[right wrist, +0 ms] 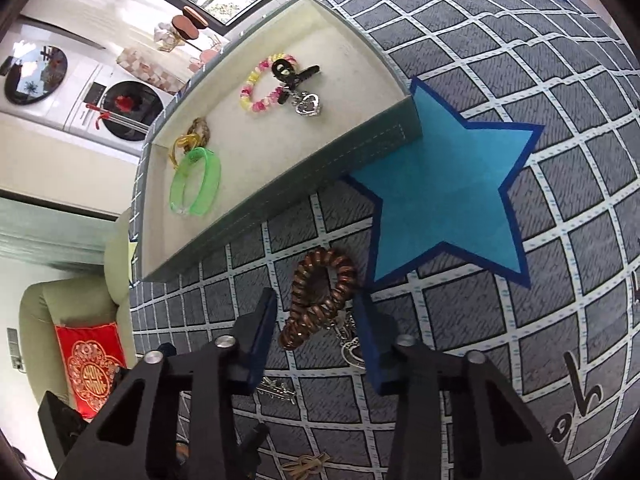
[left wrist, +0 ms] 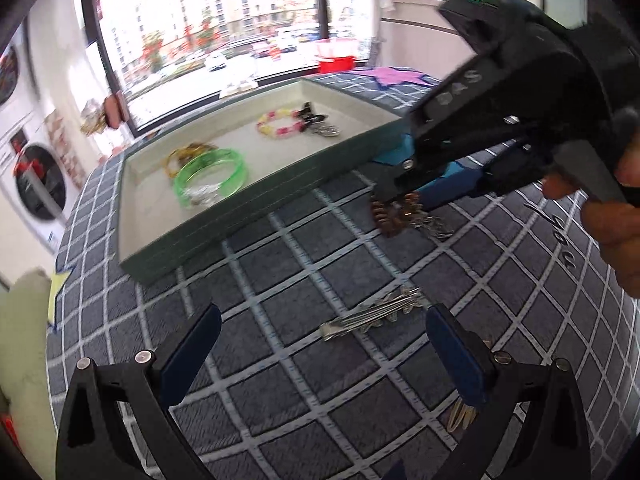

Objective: Organize jewelry
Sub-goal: 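Grasp the brown coiled hair tie with the right tool while the left tool grasps the silver barrette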

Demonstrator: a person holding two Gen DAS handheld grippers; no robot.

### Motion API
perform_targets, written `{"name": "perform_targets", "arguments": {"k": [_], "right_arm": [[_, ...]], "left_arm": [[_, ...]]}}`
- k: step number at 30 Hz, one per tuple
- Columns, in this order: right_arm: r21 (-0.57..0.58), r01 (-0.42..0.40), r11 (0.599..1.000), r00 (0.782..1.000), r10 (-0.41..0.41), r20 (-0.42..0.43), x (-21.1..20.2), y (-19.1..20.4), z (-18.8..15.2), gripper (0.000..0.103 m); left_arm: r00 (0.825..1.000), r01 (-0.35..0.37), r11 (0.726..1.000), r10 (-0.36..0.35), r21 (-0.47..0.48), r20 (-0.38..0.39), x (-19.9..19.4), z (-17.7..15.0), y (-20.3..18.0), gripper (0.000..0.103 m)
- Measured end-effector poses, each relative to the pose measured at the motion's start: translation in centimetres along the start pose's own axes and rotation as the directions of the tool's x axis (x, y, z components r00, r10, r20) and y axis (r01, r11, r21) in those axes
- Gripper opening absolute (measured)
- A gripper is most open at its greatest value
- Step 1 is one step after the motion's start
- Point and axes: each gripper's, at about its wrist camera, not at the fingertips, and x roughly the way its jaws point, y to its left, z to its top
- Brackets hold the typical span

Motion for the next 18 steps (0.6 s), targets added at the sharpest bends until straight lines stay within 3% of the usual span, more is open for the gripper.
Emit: {"name": "perform_targets", "arguments": {"k": [6,12,15,18], "right_arm": [[0.026,-0.004,1.0,1.0,0.005,-0.013,0.2,-0.8,0.1,0.017],[0.012,-0.024,1.0,1.0,0.024,-0.008,0.1,-0.6,-0.2,0.013],[-0.004,-0.026,1.0,1.0,0.026,0.001,-0.2,-0.6,-0.1,0.013],[-0.023,-0.025,0.999,1.0,0.025,0.013,-0.7,-0.3,-0.3,0.013]], "left_arm": [[0.999,0.033,0.992,-0.03,0.119,-0.023,0.9,0.8,-1.6,0.1],[0.996,0.073,0.986,-0.064,0.152,-0.065,1.6,0.8,-2.0,0.086],[0.99,0.124,0.981,-0.113,0.152,-0.08,1.5,0.7,-1.9,0.071],[0.985,0.16,0.973,-0.146,0.164,-0.096,1.5,0.7,-2.0,0.041]]}}
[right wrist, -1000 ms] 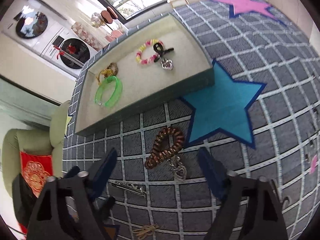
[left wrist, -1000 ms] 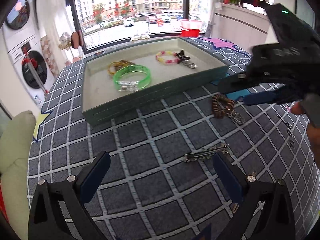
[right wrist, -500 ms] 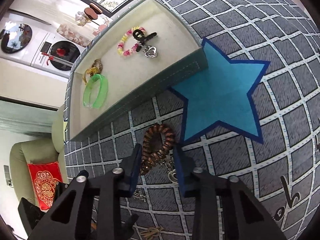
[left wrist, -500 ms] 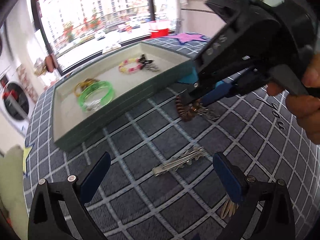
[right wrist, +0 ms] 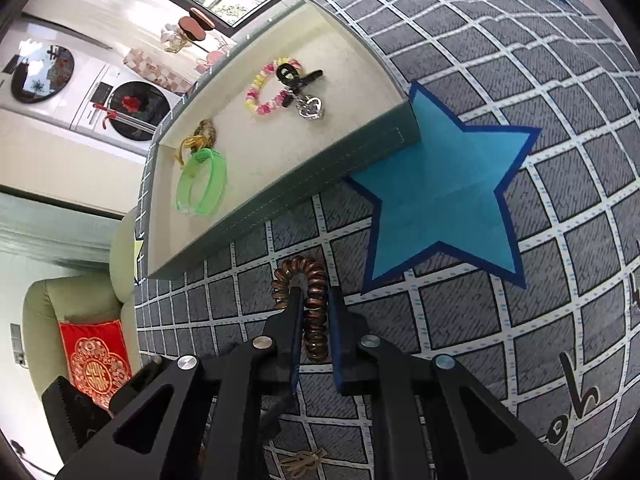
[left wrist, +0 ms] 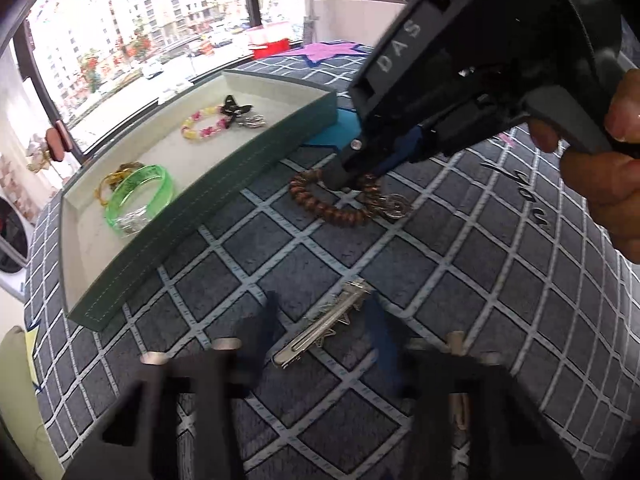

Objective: Organize jewelry
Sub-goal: 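Grasp the brown coiled hair tie with the right tool while the left tool grasps the silver barrette, then carry the coiled hair tie and silver barrette into the tray and open both tools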

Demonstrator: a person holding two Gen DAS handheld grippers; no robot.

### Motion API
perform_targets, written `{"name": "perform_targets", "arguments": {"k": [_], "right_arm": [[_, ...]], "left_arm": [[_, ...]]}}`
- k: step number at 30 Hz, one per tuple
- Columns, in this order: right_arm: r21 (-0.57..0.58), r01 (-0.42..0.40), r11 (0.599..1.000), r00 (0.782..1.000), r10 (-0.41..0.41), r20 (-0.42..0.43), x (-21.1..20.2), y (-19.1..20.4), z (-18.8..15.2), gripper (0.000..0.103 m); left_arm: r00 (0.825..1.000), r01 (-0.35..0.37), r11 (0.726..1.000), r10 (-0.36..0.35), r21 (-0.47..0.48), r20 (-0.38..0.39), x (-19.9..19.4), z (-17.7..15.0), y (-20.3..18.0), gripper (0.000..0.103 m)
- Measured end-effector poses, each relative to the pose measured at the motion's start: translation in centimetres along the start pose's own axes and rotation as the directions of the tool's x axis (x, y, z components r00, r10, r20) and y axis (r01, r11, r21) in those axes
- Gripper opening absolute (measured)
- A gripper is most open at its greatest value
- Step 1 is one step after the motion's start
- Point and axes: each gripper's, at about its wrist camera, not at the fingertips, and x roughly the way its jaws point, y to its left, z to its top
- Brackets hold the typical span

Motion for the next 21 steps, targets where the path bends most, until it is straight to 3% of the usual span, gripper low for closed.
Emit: {"name": "perform_targets", "arguments": {"k": [1,5,10,17,21], "right_arm": [[-0.002,0.0,1.0,1.0,0.0,0.002,-0.1,0.1,0.0,0.013],[-0.004,-0.006,1.0,1.0,0.006,0.012,-0.5,0.1,0.0,0.013],[-0.021,-0.003,1.0,0.999,0.004,0.036,-1.2,0.2,-0.1,0.013],[-0.093,0.062,0.994,0.993,-0.053,0.101,-2.5,1.1,-0.7,0.013],[-0.143,0.105,0.984,0.985,-0.083,0.153,-3.6,1.9,-1.1,0.013]], "left_arm": [[1.0,-0.002,1.0,0.002,0.002,-0.003,0.0,0.0,0.0,0.03],[1.0,-0.004,1.0,0.004,-0.018,-0.002,-0.2,-0.2,0.2,0.031],[1.0,-0.005,0.99,0.007,-0.143,0.017,-0.8,-0.6,1.9,0.031],[0.994,-0.001,0.956,0.032,-0.295,0.101,-3.4,-0.8,3.6,0.031],[0.99,-0.003,0.92,0.059,-0.391,0.131,-4.7,-1.1,4.9,0.031]]}}
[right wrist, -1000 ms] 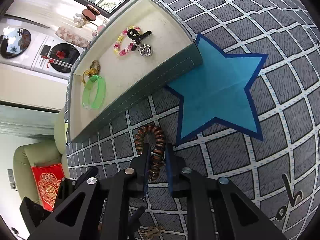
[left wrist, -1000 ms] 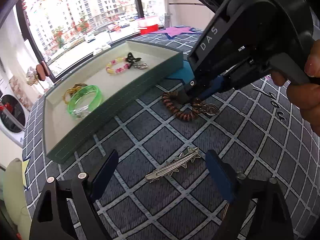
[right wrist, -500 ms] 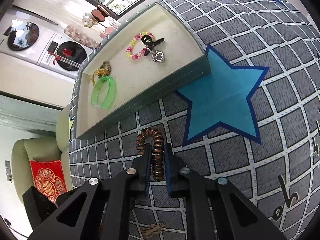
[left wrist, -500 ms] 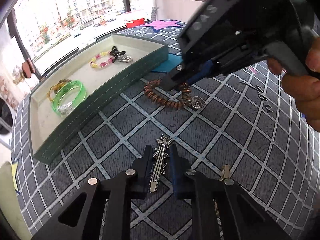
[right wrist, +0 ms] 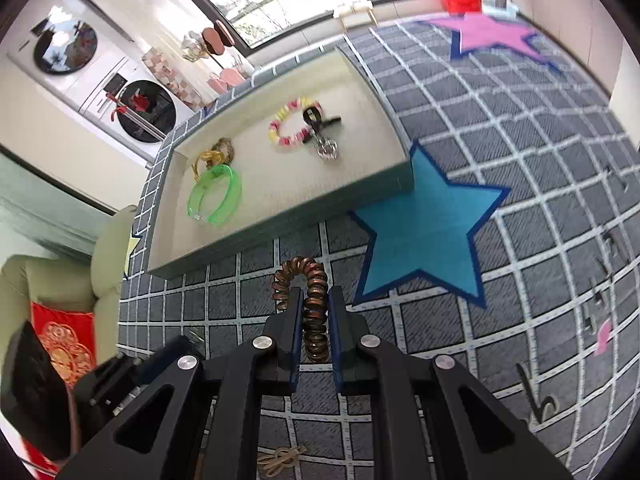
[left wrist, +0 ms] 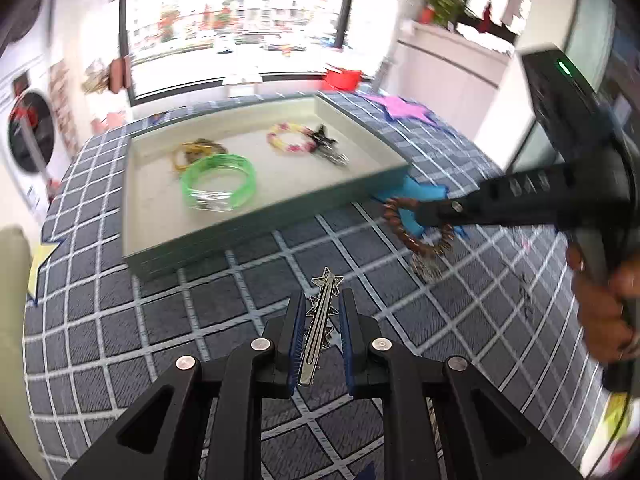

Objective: Organize jewelry
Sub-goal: 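Carry the coiled hair tie and silver barrette into the tray and open both tools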

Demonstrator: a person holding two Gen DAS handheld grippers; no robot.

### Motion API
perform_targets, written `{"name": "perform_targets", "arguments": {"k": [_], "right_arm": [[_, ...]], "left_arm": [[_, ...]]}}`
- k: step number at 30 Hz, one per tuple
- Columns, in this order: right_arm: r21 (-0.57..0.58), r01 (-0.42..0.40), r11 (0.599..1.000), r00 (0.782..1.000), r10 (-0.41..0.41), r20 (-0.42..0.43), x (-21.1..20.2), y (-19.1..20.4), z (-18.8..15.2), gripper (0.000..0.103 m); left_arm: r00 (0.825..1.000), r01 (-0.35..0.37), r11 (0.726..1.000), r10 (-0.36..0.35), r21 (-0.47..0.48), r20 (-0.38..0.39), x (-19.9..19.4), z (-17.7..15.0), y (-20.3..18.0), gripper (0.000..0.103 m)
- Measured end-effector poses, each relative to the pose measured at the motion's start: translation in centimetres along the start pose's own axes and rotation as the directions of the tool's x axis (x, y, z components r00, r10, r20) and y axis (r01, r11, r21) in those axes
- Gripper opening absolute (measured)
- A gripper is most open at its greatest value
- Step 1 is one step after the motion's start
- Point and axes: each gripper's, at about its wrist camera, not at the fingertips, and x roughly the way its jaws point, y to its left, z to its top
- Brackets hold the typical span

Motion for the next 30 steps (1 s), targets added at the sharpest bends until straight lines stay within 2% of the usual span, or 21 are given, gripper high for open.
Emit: {"name": "perform_targets", "arguments": {"k": [6,12,19,30], "right_arm": [[-0.09,0.052,0.995,0.996,-0.044,0.081,-1.8,1.4,-0.2,0.013],[-0.174,0.084,0.981,0.986,-0.057,0.154,-3.1,3.2,-0.3,0.013],[-0.242,0.118,0.963,0.982,-0.076,0.174,-3.0,4.8,0.1,0.013],[-0.24,0.116,0.964,0.981,-0.073,0.18,-1.8,5.1,3.0,0.013]], "left_arm": [[0.995,-0.076,0.992,0.081,-0.102,0.052,-1.2,0.5,1.7,0.031],[0.989,-0.107,0.978,0.123,-0.18,0.077,-1.6,0.9,3.7,0.031],[0.982,-0.142,0.969,0.164,-0.201,0.095,-1.9,1.6,4.8,0.031],[0.973,-0.16,0.965,0.189,-0.207,0.13,-1.8,5.1,6.7,0.031]]}}
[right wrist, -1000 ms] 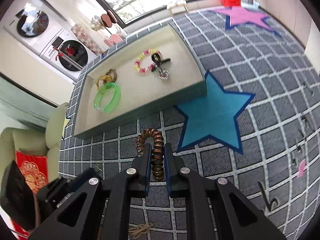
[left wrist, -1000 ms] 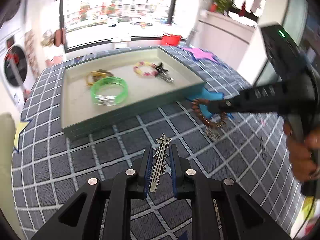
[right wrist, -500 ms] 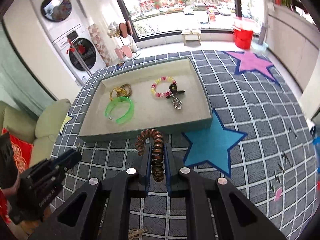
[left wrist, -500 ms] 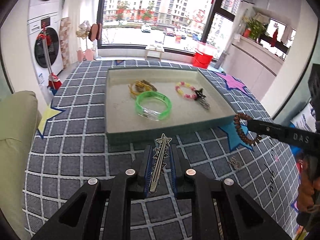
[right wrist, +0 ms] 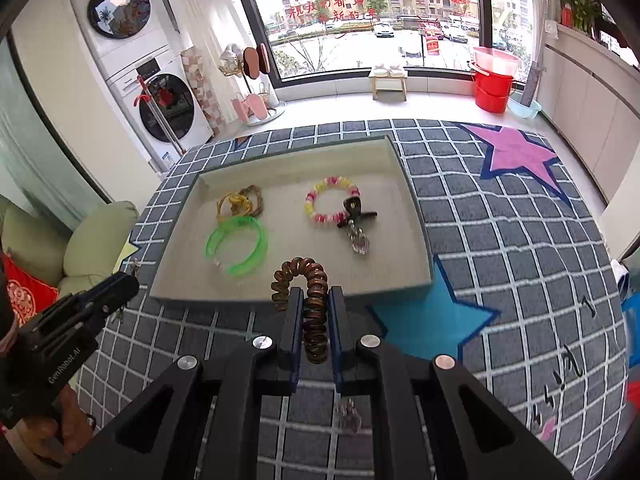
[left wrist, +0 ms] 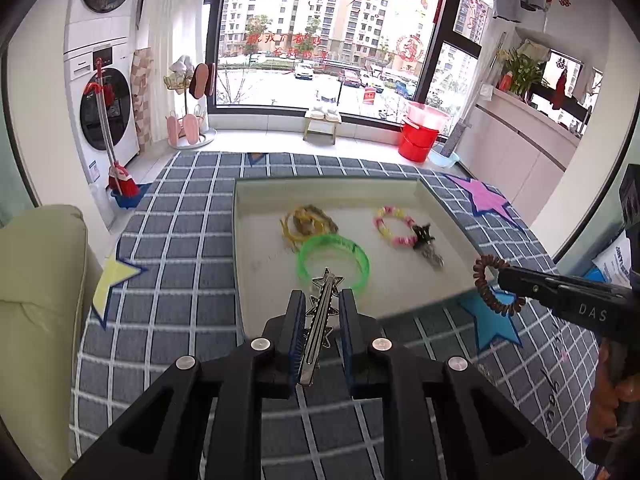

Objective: Organize jewelry
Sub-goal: 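Carry the coiled hair tie and silver barrette into the tray and open both tools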

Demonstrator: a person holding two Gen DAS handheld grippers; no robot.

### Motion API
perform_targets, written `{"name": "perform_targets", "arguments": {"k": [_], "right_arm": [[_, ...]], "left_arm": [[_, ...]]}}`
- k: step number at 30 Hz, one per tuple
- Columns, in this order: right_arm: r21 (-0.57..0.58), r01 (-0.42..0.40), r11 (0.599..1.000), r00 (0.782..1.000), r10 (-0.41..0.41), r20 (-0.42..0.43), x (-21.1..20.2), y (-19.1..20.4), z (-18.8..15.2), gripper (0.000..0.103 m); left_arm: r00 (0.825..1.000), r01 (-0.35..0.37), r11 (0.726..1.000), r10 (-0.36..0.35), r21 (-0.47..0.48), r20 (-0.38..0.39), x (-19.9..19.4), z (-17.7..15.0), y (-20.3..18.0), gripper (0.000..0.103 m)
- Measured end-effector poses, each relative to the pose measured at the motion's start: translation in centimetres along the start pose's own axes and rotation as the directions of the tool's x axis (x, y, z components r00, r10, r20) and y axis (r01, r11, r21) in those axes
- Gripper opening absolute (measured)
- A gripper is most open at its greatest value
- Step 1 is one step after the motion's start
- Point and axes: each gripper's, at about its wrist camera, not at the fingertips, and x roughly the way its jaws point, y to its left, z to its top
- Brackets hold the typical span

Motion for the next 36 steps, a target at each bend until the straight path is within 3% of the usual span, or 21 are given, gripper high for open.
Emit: {"name": "perform_targets", "arguments": {"k": [17,24,36], "right_arm": [[-0.015,0.002,1.0,1.0,-0.002,-0.014,4.9,0.4,4.3,0.013],[-0.002,0.0,1.0,0.998,0.0,-0.058,7.9,0.2,4.5,0.013],[0.037,0.021,0.999,0.999,-0.019,-0.051,10.9,-0.7,6.5,0.013]], "left_arm": [[0.998,-0.054,0.998,0.055,0.031,-0.032,6.3,4.5,1.0,0.031],[0.994,-0.084,0.996,0.086,0.04,-0.061,9.3,5.3,1.0,0.031],[0.986,-0.12,0.991,0.126,0.064,-0.107,13.0,5.9,0.6,0.031]]}}
